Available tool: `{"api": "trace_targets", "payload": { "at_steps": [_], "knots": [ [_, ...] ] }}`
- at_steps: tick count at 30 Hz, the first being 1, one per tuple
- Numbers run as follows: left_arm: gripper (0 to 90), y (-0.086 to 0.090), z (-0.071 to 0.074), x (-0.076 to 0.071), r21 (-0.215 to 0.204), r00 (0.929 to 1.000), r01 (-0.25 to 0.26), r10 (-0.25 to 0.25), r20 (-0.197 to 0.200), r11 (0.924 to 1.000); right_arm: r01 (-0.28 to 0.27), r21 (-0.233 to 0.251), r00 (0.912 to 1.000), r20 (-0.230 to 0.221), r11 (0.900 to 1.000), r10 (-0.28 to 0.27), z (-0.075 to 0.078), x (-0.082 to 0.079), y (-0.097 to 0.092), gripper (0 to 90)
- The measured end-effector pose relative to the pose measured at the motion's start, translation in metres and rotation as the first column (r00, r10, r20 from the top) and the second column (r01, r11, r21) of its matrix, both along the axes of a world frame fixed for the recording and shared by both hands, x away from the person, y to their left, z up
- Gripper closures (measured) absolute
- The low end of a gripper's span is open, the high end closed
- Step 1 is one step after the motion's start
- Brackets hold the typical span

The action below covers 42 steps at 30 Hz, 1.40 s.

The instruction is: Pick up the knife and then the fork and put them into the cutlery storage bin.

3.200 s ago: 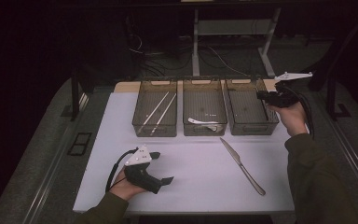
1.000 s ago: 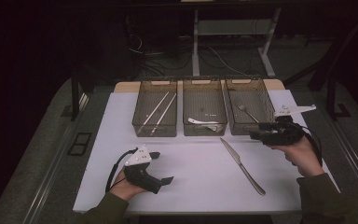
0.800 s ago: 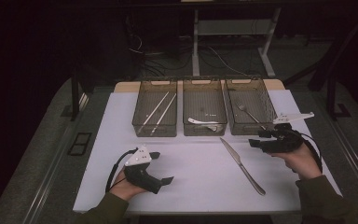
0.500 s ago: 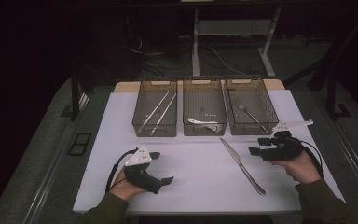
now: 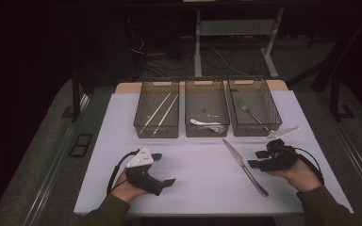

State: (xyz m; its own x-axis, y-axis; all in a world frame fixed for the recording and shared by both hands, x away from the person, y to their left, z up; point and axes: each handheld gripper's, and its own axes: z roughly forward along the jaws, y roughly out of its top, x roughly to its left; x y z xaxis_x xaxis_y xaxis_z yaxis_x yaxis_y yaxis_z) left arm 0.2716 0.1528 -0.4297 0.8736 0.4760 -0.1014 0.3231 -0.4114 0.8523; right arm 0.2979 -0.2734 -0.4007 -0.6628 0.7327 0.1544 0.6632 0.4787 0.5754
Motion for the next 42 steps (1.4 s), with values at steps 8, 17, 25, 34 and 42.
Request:
{"api": "trace_targets", "payload": {
  "at_steps": [8, 17, 25, 34, 42],
  "knots": [
    [0.0, -0.001, -0.001, 0.0, 0.001, 1.0, 0.003, -0.003, 0.0, 1.0, -0.017, -0.104, 0.996, -0.089, 0.9945, 0.008, -0.009, 0.001, 0.015, 56.5],
    [0.0, -0.001, -0.001, 0.0, 0.0, 1.0, 0.003, -0.003, -0.002, 1.0, -0.052, -0.178, 0.9857, -0.167, 0.9827, 0.022, -0.017, 0.004, 0.032, 63.6],
    [0.0, -0.001, -0.001, 0.001, 0.0, 1.0, 0.007, -0.007, -0.003, 1.0, -0.074, -0.248, 0.9811, -0.192, 0.9658, 0.025, -0.021, 0.007, 0.041, 68.6],
    [0.0, -0.002, -0.002, 0.001, -0.001, 1.0, 0.006, -0.006, -0.002, 1.0, -0.101, -0.345, 0.9788, -0.203, 0.9332, 0.031, -0.02, 0.01, 0.054, 70.2],
    [0.0, -0.002, -0.002, 0.0, 0.0, 1.0, 0.004, -0.004, -0.007, 1.0, -0.12, -0.377, 0.9776, -0.206, 0.9186, 0.043, -0.02, 0.01, 0.059, 72.4]
  ]
}}
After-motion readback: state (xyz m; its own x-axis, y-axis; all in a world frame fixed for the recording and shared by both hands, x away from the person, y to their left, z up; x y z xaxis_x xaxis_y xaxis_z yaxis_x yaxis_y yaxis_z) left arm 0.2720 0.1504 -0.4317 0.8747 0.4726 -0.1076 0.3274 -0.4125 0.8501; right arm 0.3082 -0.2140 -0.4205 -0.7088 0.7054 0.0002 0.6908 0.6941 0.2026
